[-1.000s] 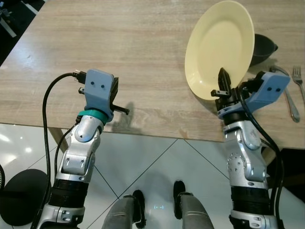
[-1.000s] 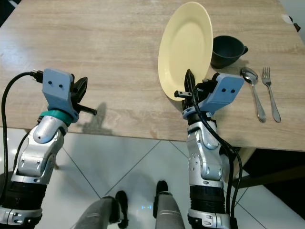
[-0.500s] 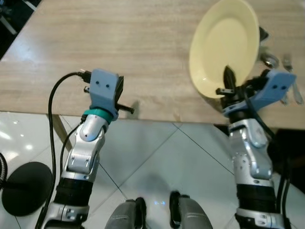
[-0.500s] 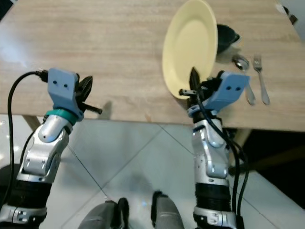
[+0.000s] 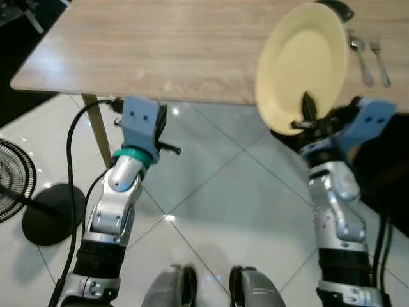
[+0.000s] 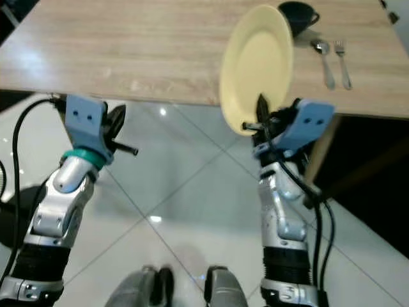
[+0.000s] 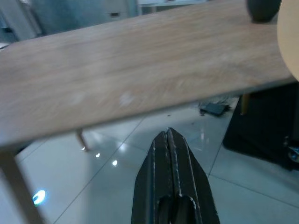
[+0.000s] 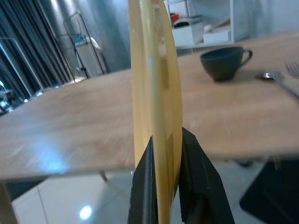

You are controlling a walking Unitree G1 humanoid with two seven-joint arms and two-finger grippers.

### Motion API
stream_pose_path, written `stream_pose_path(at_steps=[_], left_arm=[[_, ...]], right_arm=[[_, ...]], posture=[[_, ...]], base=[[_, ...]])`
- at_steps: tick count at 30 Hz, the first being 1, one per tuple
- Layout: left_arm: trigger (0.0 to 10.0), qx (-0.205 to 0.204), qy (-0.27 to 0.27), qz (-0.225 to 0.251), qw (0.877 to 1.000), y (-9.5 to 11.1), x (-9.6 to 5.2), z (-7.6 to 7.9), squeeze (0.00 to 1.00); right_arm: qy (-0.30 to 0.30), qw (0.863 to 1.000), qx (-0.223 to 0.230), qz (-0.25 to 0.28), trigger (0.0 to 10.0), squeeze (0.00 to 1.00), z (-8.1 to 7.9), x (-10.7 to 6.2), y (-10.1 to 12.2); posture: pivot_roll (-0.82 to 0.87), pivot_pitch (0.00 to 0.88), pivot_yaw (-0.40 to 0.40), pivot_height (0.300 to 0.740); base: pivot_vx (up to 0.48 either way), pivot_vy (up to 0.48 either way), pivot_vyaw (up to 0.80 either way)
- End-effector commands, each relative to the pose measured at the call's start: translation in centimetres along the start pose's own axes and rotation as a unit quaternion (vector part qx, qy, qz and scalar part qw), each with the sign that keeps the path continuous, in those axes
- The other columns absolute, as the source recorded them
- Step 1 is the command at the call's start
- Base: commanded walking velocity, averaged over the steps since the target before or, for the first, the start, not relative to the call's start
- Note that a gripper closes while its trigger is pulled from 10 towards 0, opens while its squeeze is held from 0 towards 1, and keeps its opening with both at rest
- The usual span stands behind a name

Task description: Setting the table

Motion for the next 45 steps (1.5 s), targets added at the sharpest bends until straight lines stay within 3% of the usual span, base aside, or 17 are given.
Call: stream_pose_path(at_steps=[1, 12, 41, 45], left_arm=[[10.0, 0.004, 0.005, -0.020, 1.000, -1.16, -0.48, -0.39, 0.00], [10.0, 0.004, 0.002, -0.016, 1.000, -1.06, -0.27, -0.30, 0.00], [10.0, 0.003, 0.002, -0.016, 1.000, -1.08, -0.13, -0.29, 0.00], [10.0, 0.001, -0.009, -0.019, 1.000, -1.17, 0.05, 0.07, 0.00]], right_arm=[[0.014, 1.000, 0.004, -0.005, 10.0, 0.00, -0.79, -0.11, -0.47], [0.015, 1.000, 0.000, -0.005, 10.0, 0.00, -0.72, -0.10, -0.48], [0.015, 1.000, -0.001, -0.003, 10.0, 0.00, -0.70, -0.08, -0.54], [0.000, 1.000, 0.003, -0.007, 10.0, 0.00, 0.12, -0.37, -0.61]], posture=[[-0.06, 0.137, 0.124, 0.740], [-0.06, 0.136, 0.126, 0.740], [-0.06, 0.136, 0.128, 0.740], [-0.07, 0.130, 0.133, 0.740]], base=[[-0.364, 0.000, 0.00], [-0.345, 0.000, 0.00], [0.000, 0.000, 0.00], [0.000, 0.000, -0.80]])
Point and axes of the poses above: a point about 5 cm out from each wrist's last joint towards the gripper, its own x axis pointing out of the wrist towards the gripper, its own y axis along the axis of the wrist's last joint, z = x × y, the point moved 2 cm from there along x, pointing out of the wrist towards the gripper, and after that the axes turned 11 degrees about x, right-handed, at the moved point
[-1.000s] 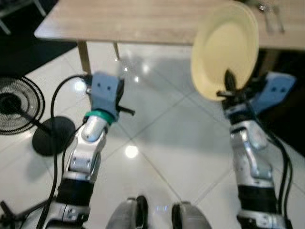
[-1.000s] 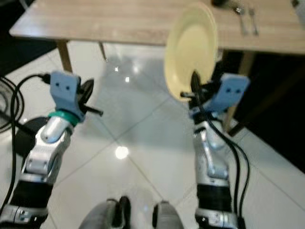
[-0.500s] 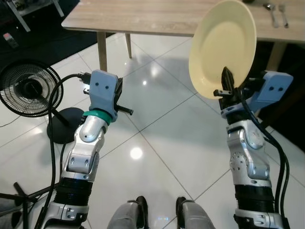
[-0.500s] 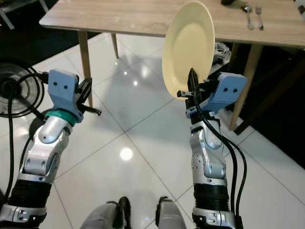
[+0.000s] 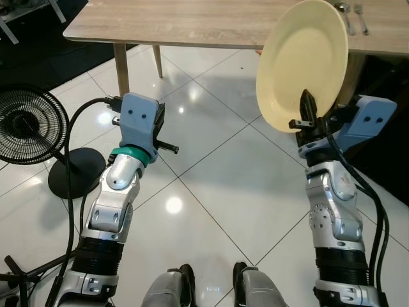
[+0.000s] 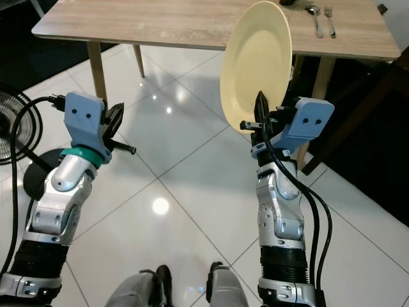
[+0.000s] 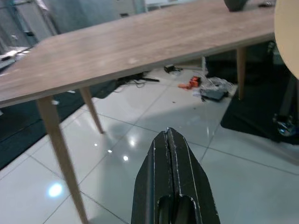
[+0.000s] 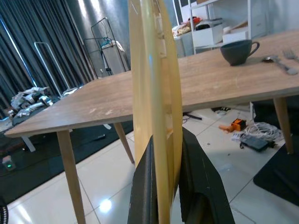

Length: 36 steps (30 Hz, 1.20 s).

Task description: Setting the table

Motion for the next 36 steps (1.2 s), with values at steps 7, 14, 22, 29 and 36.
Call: stream_pose_path(at_steps=[7, 14, 22, 29, 36], left_arm=[[10.0, 0.010, -0.026, -0.009, 1.000, -0.9, -0.5, 0.1, 0.00], [10.0, 0.021, -0.032, 0.007, 0.999, -0.5, -0.2, -0.6, 0.00], [10.0, 0.033, -0.048, 0.017, 0.998, -0.8, -0.4, -1.0, 0.00], [10.0, 0.016, -0.036, 0.011, 0.999, -1.5, -0.8, -1.2, 0.00], [10.0, 0.015, -0.042, -0.016, 0.999, -2.7, -1.5, -2.4, 0.00]], right_arm=[[-0.017, 1.000, -0.006, -0.009, 10.0, 0.00, 1.2, -0.7, -0.5], [-0.008, 1.000, -0.020, -0.008, 10.0, 0.00, 1.5, -0.6, 0.0], [0.016, 0.999, -0.048, -0.006, 10.0, 0.00, 1.7, -0.2, 1.2], [0.022, 0.998, -0.058, -0.003, 10.0, 0.00, 2.2, 0.4, 1.8], [0.050, 0.996, -0.068, -0.023, 10.0, 0.00, 1.9, 0.8, 1.7]], posture=[[-0.07, 0.114, 0.137, 0.740], [-0.08, 0.089, 0.139, 0.740], [-0.11, 0.054, 0.128, 0.740], [-0.11, 0.018, 0.100, 0.740], [-0.10, 0.000, 0.076, 0.740]], base=[[0.000, 0.000, -0.80], [0.000, 0.000, -0.80], [0.000, 0.000, -0.80], [0.000, 0.000, -0.80], [0.000, 0.000, -0.80]])
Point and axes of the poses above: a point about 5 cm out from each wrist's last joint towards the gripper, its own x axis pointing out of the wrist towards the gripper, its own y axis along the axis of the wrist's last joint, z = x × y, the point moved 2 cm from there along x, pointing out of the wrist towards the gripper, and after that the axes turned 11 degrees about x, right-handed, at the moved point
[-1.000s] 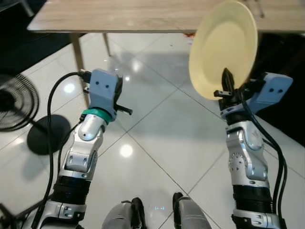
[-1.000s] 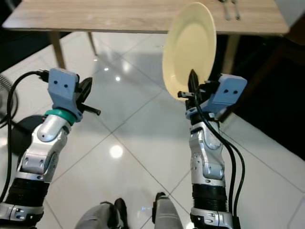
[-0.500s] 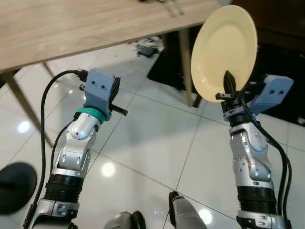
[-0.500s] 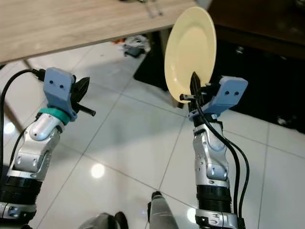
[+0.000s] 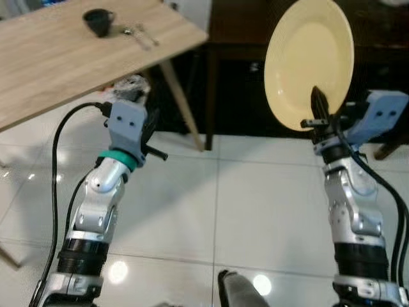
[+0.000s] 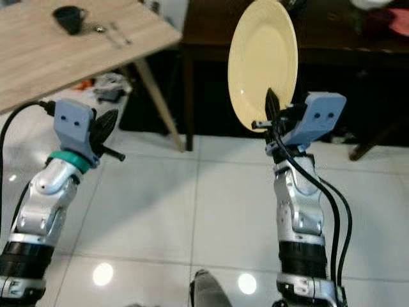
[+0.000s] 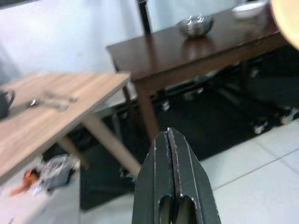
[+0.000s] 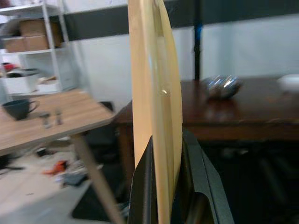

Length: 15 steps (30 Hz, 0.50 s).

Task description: Setting the table

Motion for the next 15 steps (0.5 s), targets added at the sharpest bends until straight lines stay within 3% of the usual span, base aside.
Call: stream_pose_path(at_steps=[1, 12, 15], left_arm=[[10.0, -0.006, 0.001, -0.023, 1.000, -1.2, -0.5, -0.3, 0.00], [10.0, -0.028, -0.018, -0.031, 0.999, -1.6, -0.3, 1.1, 0.00], [10.0, -0.026, 0.008, -0.025, 0.999, -1.3, 0.5, 0.9, 0.00]], right_arm=[[0.011, 1.000, 0.008, -0.009, 10.0, 0.00, -0.5, -0.1, -0.5], [0.040, 0.999, 0.004, -0.028, 10.0, 0.00, -1.2, 0.0, -1.1], [0.020, 1.000, 0.008, -0.017, 10.0, 0.00, -0.8, -0.1, -0.9]], posture=[[-0.10, 0.000, 0.076, 0.740], [-0.11, 0.006, 0.085, 0.740], [-0.12, 0.010, 0.090, 0.740]], base=[[0.000, 0.000, -0.80], [0.000, 0.000, -0.80], [0.000, 0.000, -0.80]])
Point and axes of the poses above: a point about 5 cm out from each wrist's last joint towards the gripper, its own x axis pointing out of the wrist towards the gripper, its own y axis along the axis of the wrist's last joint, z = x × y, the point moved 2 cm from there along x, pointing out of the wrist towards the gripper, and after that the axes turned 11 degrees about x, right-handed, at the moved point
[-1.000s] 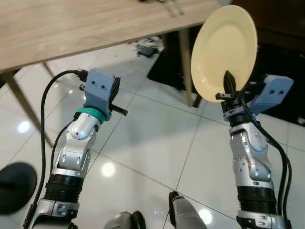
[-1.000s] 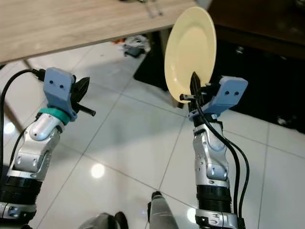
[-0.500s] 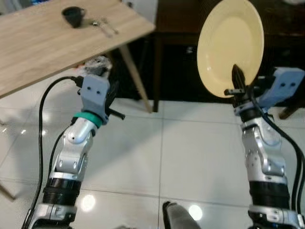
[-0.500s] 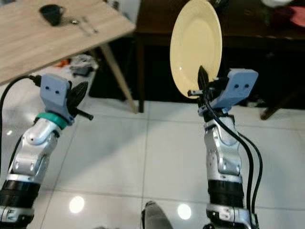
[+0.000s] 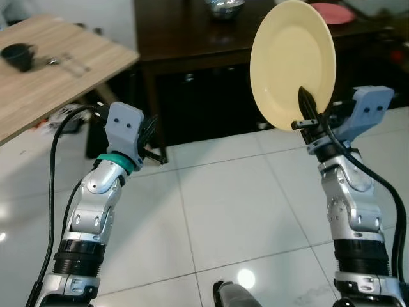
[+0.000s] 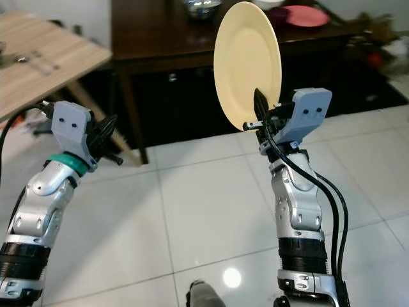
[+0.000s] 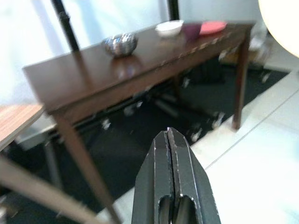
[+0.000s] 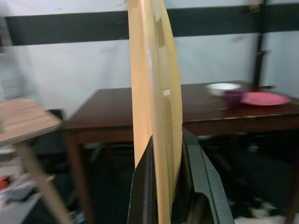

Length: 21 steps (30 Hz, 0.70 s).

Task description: Setting the table

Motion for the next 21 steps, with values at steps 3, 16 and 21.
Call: stream_pose_path(at_steps=[3, 16, 21], left_arm=[[10.0, 0.006, 0.033, -0.013, 0.999, -0.6, 0.0, -0.2, 0.00], [10.0, 0.053, 0.103, -0.008, 0.993, 0.0, 0.4, -0.7, 0.00], [10.0, 0.059, 0.124, -0.011, 0.990, 0.0, 0.5, -1.2, 0.00]], right_arm=[[-0.006, 1.000, 0.008, 0.007, 10.0, 0.00, -0.4, -0.1, -0.3], [0.074, 0.993, 0.097, 0.004, 10.0, 0.00, -4.3, 1.1, -1.0], [0.119, 0.984, 0.130, -0.003, 10.0, 0.00, -5.9, 1.0, -1.1]], posture=[[-0.12, 0.018, 0.094, 0.740], [-0.10, 0.025, 0.101, 0.740], [-0.10, 0.024, 0.101, 0.740]], base=[[0.000, 0.000, -0.80], [0.057, 0.000, -0.18], [0.480, 0.000, 0.00]])
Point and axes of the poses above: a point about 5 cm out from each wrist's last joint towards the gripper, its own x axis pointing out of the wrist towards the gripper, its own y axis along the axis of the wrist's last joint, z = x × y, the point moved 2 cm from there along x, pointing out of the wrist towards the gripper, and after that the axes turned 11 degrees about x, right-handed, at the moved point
